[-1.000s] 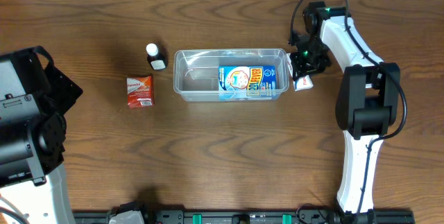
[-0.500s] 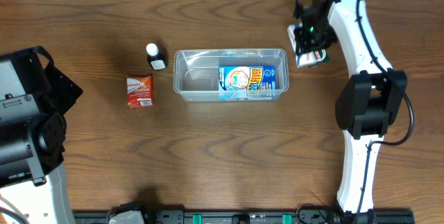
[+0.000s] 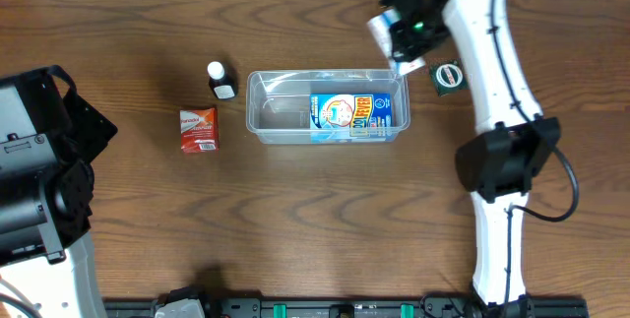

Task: Pack container
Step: 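Carry the Panadol box left and drop it into the container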

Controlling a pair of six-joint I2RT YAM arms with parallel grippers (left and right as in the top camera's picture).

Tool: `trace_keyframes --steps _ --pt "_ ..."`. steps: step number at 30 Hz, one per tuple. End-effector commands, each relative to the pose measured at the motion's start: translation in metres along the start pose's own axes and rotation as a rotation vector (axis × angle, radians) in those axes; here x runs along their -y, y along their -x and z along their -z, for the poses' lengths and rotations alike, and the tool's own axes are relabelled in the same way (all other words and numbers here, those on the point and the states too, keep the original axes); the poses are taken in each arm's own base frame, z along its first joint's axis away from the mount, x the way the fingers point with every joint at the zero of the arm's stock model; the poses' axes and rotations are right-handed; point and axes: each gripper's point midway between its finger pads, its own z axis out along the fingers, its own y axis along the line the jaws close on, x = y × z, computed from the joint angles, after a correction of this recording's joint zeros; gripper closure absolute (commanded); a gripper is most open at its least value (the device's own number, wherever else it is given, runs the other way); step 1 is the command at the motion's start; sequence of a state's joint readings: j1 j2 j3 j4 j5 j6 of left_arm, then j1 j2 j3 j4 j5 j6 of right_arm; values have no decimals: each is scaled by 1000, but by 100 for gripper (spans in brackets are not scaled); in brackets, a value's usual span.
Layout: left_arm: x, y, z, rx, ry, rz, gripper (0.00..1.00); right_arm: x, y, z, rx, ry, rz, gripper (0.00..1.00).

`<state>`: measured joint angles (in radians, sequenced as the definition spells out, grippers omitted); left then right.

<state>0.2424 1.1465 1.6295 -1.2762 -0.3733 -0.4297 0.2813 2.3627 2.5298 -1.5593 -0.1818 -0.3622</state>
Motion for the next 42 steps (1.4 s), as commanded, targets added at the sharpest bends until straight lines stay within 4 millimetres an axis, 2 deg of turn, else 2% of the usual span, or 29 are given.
trace_keyframes --steps 1,6,12,15,24,29,37,42 --pt "-3 5 3 17 10 4 2 -45 11 2 21 80 149 75" --pt "-3 5 3 17 10 4 2 -83 11 -3 -12 110 300 76" --pt "-3 5 3 17 10 4 2 -104 8 -13 -33 127 503 73" --pt "-3 5 3 17 10 4 2 -97 4 -21 -60 99 616 72" --pt "-3 5 3 17 10 4 2 -74 5 -37 -100 5 760 69" --pt "-3 5 3 17 10 4 2 -56 0 -36 -164 -78 761 68" --pt "-3 5 3 17 10 4 2 -47 -16 -35 -213 -51 727 68" --pt "-3 5 3 17 10 4 2 -43 -29 -46 -269 -38 718 68"
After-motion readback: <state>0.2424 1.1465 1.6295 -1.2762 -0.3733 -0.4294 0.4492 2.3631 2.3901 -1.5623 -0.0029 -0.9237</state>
